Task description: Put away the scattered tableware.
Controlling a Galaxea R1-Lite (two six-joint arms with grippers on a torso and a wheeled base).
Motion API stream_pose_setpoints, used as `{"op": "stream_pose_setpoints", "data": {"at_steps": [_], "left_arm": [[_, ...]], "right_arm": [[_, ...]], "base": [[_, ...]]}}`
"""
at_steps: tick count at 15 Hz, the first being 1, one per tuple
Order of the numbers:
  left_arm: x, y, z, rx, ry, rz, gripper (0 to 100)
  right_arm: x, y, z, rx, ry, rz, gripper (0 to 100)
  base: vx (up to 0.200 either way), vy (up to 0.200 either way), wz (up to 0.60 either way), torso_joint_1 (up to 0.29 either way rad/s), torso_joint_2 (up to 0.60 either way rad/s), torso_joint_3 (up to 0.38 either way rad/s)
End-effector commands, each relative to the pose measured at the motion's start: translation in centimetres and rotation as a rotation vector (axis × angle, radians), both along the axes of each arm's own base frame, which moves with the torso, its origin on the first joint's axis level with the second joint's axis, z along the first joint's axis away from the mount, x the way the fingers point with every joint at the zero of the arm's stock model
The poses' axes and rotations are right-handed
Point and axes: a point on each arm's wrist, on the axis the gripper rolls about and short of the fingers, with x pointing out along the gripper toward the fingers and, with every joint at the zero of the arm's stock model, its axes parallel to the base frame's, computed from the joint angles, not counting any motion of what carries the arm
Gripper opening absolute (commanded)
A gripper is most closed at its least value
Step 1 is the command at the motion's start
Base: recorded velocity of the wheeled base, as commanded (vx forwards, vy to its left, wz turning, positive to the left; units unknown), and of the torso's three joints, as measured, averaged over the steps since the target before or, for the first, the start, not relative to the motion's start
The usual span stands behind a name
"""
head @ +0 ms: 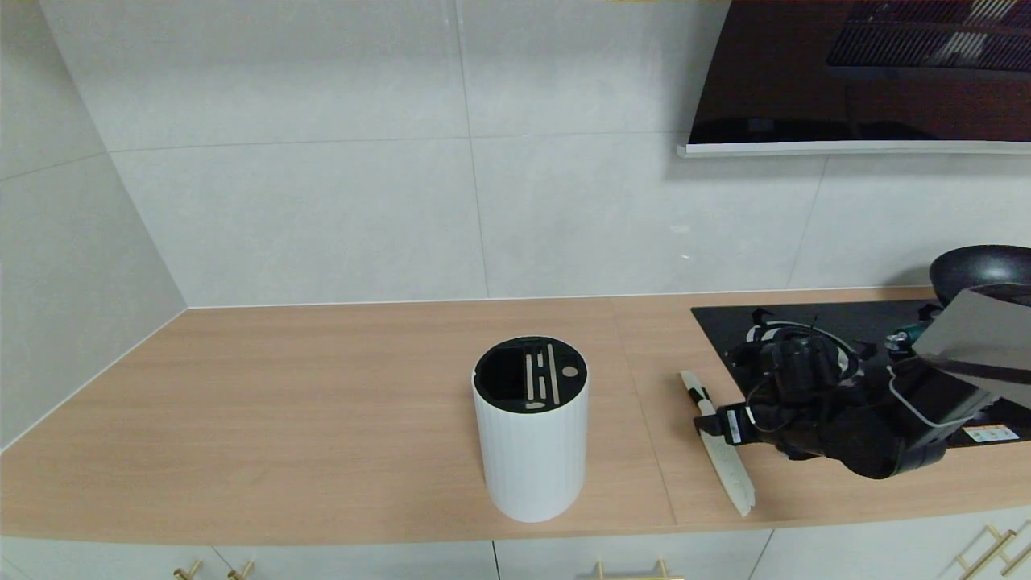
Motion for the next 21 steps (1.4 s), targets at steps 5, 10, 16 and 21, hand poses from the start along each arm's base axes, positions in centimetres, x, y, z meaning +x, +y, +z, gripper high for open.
{"op": "stream_pose_setpoints", "data": {"at_steps": [5,10,16,21], "left_arm": [[0.0,0.0,0.0,0.000,0.001,0.000,100],[0.0,0.0,0.0,0.000,0.001,0.000,100],[0.0,0.0,0.0,0.000,0.001,0.000,100],[0.0,0.0,0.0,0.000,-0.001,0.002,100]], "right_arm": [[1.6,1.0,-2.9,-0.019,0.014,-0.009,100],[2.1,1.1,-3.9,-0.022,0.019,-0.024,100],[2.3,0.9,-4.6,-0.034,0.029,-0.039,100],[2.2,0.9,-5.5,-0.043,0.052,-0.036,0]], "base": [[0.000,0.000,0.00,0.000,0.00,0.000],[0.000,0.000,0.00,0.000,0.00,0.000],[0.000,0.000,0.00,0.000,0.00,0.000],[0.000,0.000,0.00,0.000,0.00,0.000]]}}
